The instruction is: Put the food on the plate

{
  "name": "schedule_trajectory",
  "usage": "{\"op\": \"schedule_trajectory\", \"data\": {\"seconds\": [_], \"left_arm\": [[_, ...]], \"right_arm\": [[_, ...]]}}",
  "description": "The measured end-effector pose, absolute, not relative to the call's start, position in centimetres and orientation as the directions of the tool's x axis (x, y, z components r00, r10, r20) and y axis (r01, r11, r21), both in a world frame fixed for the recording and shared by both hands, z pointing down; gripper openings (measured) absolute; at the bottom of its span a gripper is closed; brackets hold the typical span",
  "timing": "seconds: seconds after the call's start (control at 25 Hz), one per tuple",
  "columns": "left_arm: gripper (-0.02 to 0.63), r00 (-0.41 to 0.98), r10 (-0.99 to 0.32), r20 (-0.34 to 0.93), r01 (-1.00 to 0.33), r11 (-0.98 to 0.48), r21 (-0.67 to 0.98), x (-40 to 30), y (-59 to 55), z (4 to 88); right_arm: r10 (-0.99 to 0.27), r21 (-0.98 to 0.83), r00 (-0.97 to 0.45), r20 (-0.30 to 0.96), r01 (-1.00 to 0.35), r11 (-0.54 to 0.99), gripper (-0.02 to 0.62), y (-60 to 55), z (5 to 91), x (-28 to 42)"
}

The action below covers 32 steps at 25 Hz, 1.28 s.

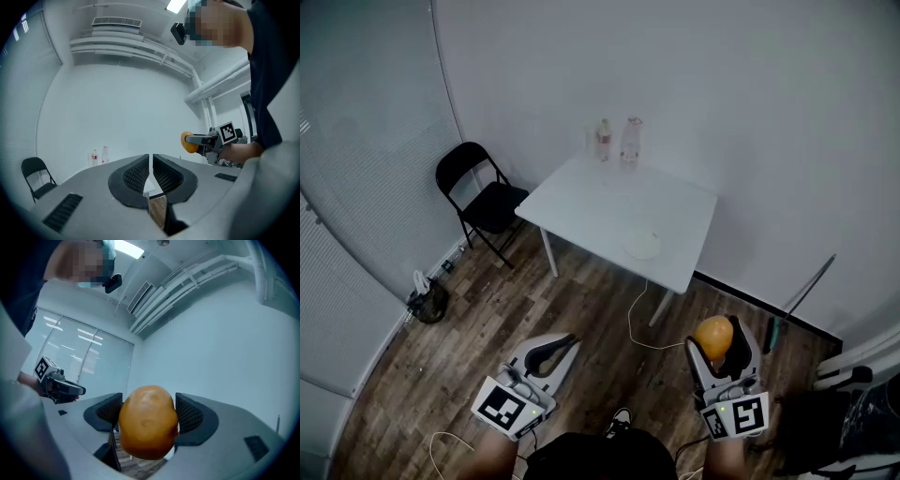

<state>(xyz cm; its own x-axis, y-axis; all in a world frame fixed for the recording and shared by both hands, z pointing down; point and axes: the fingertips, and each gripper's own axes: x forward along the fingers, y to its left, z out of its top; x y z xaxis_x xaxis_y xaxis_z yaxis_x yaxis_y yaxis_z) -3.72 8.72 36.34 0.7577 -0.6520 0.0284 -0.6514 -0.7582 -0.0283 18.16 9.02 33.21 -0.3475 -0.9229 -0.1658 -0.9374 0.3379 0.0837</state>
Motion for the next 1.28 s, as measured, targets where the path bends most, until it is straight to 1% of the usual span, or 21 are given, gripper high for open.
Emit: {"op": "schedule_trajectory", "data": {"seconds": [0.32,0.64,0.8,1.0,1.28], "left_arm": [[0.043,0.722,-0.689,0.057,-0.688,-0.725,-0.035,0.7,3.2,37.1],[0.043,0.703,-0.708,0.067,-0.708,-0.706,-0.020,1.9,-1.7,37.9],[0.043,0.716,-0.694,0.073,-0.696,-0.718,-0.009,2.1,-4.6,38.9],[0.043,0.741,-0.669,0.050,-0.670,-0.742,0.003,2.1,-10.1,39.6],[0.043,0.791,-0.611,0.031,-0.611,-0.792,-0.001,0.8,-19.8,38.0]], "right_arm": [[-0.904,0.064,-0.392,-0.170,-0.920,0.387,0.367,2.7,33.8,22.8],[-0.906,0.066,-0.396,-0.150,-0.918,0.390,0.367,-1.1,34.9,25.2],[-0.911,0.066,-0.390,-0.133,-0.921,0.384,0.367,-3.8,35.8,25.1],[-0.920,0.102,-0.374,-0.120,-0.926,0.363,0.367,-8.0,36.2,24.3],[-0.936,0.142,-0.326,-0.134,-0.941,0.307,0.367,-15.8,34.0,21.9]]}}
